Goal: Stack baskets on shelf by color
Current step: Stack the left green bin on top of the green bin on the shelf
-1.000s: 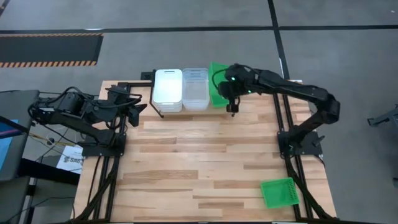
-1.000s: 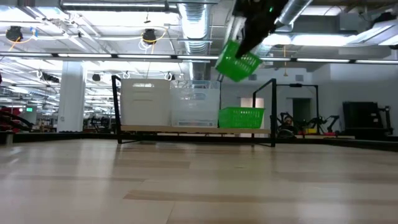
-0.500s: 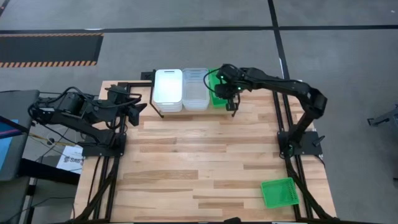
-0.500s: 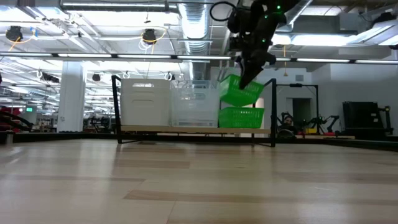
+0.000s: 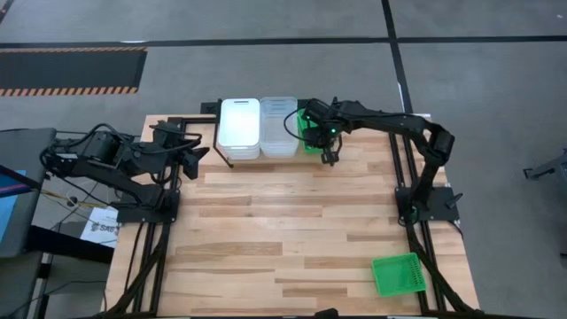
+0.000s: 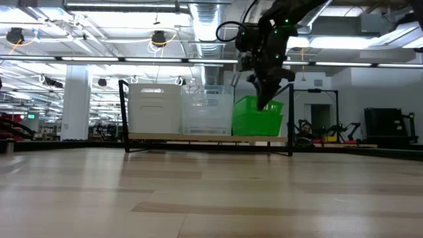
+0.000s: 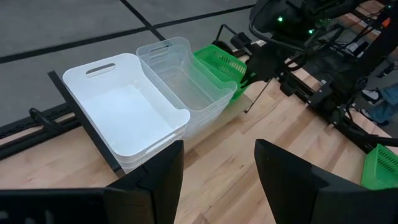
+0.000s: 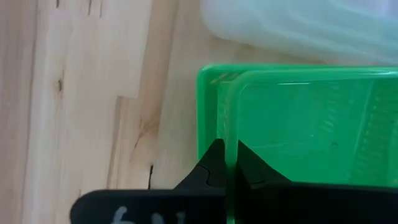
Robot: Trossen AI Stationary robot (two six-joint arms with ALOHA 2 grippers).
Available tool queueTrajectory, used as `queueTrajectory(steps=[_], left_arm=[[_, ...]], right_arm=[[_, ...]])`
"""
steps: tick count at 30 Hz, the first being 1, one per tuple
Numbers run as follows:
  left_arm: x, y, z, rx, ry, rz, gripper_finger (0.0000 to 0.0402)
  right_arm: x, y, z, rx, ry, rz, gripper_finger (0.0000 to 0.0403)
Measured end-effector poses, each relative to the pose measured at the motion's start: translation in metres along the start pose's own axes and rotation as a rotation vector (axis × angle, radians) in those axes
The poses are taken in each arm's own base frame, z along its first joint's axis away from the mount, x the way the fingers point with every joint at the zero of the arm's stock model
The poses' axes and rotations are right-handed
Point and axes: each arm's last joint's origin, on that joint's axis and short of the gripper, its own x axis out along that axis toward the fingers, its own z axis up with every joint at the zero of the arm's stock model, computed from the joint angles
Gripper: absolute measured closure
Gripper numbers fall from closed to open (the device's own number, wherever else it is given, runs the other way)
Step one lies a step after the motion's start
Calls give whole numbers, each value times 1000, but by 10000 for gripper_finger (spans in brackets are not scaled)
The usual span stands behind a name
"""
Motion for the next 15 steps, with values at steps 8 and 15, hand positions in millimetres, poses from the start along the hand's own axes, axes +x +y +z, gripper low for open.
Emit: queueTrajectory(steps=[8,15], left_arm=[[0,0,0,0,2,-2,216],[0,0,0,0,3,-2,216]], right_arm=[[-1,0,-2,15,12,4,368],[0,0,-1,18,9,1,363]])
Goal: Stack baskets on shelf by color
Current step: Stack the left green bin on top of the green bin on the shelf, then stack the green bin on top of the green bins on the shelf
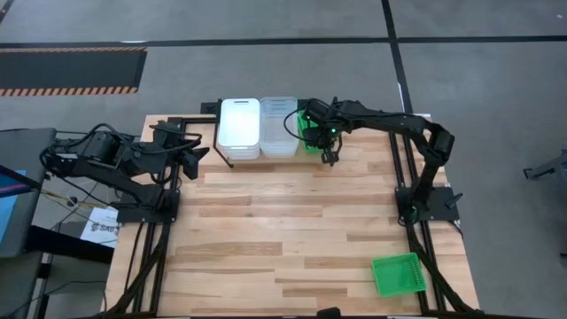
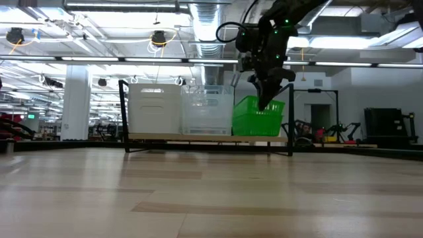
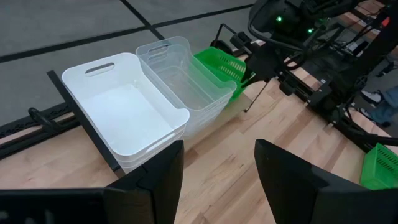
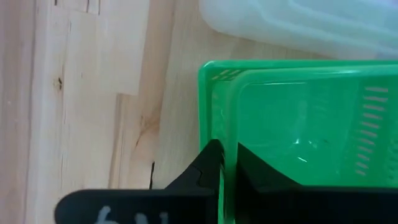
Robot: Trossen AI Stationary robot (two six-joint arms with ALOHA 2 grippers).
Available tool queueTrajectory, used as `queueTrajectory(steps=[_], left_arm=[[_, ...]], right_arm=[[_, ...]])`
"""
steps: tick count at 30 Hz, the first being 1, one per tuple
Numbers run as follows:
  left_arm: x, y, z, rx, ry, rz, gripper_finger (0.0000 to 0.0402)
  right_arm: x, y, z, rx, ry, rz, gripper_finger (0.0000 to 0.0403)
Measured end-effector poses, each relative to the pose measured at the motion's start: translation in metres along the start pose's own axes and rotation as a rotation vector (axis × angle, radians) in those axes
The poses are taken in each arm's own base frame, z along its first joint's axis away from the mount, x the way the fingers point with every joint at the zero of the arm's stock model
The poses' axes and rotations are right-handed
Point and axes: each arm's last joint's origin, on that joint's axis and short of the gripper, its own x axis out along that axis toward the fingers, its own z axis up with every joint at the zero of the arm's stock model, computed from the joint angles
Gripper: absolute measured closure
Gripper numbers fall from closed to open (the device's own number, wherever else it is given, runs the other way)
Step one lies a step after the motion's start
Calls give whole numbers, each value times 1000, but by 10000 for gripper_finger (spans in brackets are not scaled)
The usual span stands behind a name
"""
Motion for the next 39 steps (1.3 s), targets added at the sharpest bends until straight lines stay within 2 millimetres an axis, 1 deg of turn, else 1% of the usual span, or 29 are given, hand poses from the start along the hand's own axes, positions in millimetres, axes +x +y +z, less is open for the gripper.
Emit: queueTrajectory(steps=[2,5,10,12,14,17,20,23,25,26,29,30,32,36,38,39], left_arm=[[0,0,0,0,0,0,216],[0,0,0,0,0,0,216],[0,0,0,-1,0,0,216],[0,0,0,-1,0,0,216],[0,0,0,-1,0,0,216],[0,0,0,-1,0,0,216],[0,0,0,-2,6,-5,216],[0,-1,-1,-3,21,-18,216],[0,-1,-1,-2,25,-21,216],[0,-1,-1,-2,25,-21,216],[0,-1,-1,-2,27,-23,216],[0,-1,-1,-3,32,-27,216],[0,-1,-1,-3,40,-33,216],[0,-1,-1,-2,52,-43,216],[0,-2,-2,-2,64,-53,216],[0,-2,-2,-3,68,-56,216]], right_arm=[[0,-1,-1,19,3,1,355],[0,-1,-2,39,5,2,331],[-1,-1,-1,38,1,1,266],[-6,-1,3,42,-6,-1,237],[-18,-3,9,48,-25,-10,211],[-43,-7,19,88,-54,-25,179],[-78,-7,25,186,-54,-16,162],[-114,2,23,353,3,35,159],[-134,15,21,492,55,98,159],[-143,21,22,564,49,122,159],[-172,51,26,769,-66,195,159],[-182,64,26,794,-86,211,159],[-197,94,23,804,-65,244,159],[-210,157,20,939,-47,251,159],[-217,192,12,1020,-30,250,159],[-217,211,10,1061,-5,247,159]])
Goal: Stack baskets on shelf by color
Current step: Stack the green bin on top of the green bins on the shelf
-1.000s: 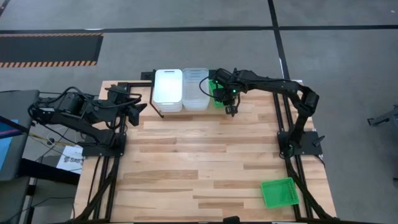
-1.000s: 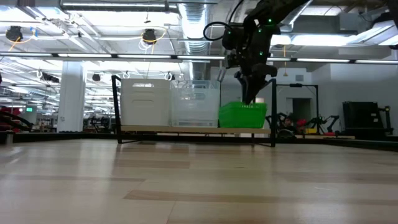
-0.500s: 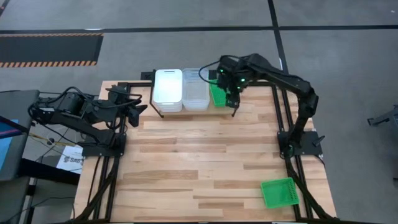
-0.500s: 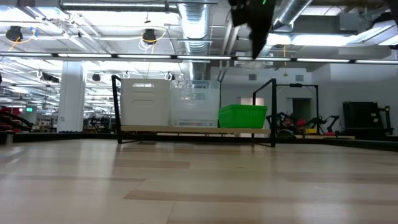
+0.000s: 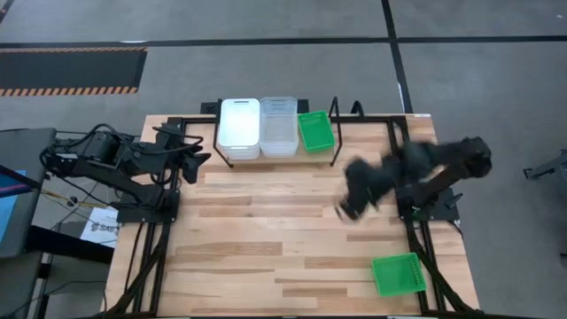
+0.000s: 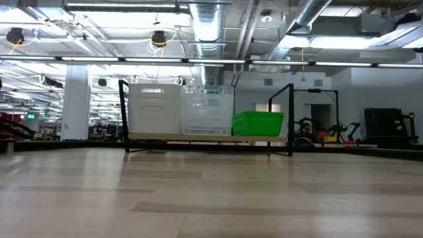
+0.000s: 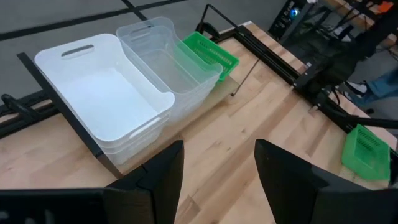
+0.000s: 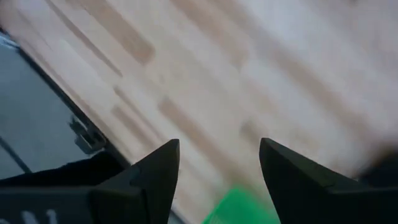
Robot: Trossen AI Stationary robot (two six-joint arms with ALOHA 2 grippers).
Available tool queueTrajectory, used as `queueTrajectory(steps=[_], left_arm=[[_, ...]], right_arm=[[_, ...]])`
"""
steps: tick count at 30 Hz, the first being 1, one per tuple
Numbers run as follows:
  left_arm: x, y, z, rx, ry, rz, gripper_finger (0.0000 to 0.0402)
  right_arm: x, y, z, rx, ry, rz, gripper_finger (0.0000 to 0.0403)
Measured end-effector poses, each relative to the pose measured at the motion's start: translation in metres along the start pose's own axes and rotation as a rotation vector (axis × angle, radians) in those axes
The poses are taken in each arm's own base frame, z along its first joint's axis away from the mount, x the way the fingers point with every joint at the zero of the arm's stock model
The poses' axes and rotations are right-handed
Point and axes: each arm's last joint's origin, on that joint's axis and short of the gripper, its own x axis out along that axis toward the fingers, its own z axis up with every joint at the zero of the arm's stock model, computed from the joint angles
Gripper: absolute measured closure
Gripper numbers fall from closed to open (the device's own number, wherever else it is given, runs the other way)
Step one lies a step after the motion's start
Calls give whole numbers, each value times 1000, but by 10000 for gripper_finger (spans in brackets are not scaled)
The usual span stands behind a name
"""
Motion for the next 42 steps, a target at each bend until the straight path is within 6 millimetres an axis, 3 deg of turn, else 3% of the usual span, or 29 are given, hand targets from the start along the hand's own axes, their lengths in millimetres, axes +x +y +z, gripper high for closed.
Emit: queueTrajectory(steps=[4,8,15,18,22,32,37,42], left_arm=[[0,0,-1,-1,20,-17,216],[0,-1,-1,-1,40,-33,216],[0,-1,-1,9,40,-33,216],[0,-1,-1,23,39,-33,216],[0,-1,-1,47,39,-33,216],[0,-1,-2,58,55,-42,216],[0,0,-2,64,60,-35,217],[0,0,-3,65,62,-34,217]], right_arm=[[30,24,-67,194,68,-89,159],[65,40,-120,359,118,-207,159],[124,62,-172,461,212,-269,159],[147,62,-185,493,215,-284,159],[170,47,-197,540,209,-317,159],[206,22,-206,528,242,-342,171],[221,16,-208,539,265,-298,242],[222,17,-198,518,272,-286,382]])
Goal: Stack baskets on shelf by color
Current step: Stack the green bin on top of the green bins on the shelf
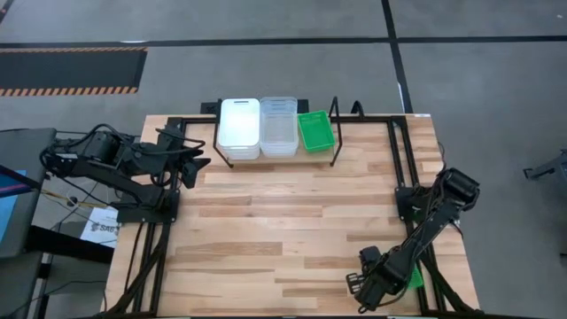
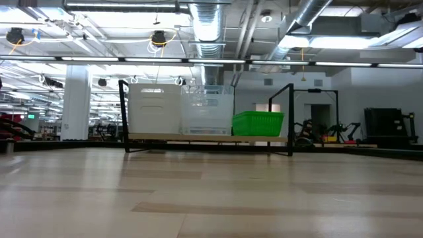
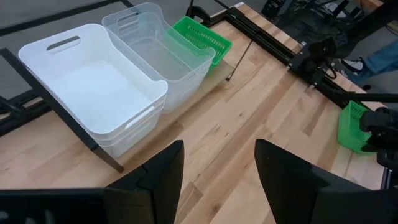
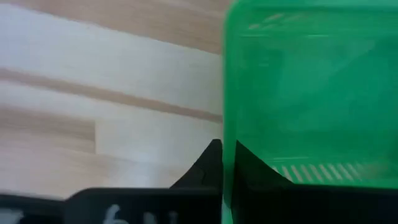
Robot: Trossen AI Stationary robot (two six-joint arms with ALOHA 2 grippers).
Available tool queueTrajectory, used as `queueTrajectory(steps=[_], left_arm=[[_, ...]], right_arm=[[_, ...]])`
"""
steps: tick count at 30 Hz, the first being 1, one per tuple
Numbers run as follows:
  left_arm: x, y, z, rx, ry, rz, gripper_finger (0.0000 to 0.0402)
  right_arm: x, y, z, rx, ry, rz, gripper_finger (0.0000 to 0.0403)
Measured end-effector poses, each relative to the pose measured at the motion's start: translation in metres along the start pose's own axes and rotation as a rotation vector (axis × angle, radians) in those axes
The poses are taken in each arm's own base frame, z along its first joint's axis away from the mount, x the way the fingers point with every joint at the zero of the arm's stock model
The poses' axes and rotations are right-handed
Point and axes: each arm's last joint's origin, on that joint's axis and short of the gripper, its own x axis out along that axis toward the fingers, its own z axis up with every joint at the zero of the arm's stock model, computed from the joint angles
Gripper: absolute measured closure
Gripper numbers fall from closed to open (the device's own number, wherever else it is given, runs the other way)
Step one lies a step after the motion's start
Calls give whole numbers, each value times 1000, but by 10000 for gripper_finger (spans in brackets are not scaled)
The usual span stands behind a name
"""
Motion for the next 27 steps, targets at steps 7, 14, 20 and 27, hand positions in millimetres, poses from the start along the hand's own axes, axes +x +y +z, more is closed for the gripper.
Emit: queueTrajectory(steps=[7,14,20,27], left_arm=[[0,0,0,0,-2,1,217],[0,1,1,0,-32,29,217],[0,1,1,-1,-34,31,217],[0,1,1,2,-31,34,216]], right_arm=[[-64,26,43,-182,-117,256,395],[-158,27,143,-382,-373,465,399],[-214,10,201,-571,-565,528,400],[-250,6,241,-937,-796,415,400]])
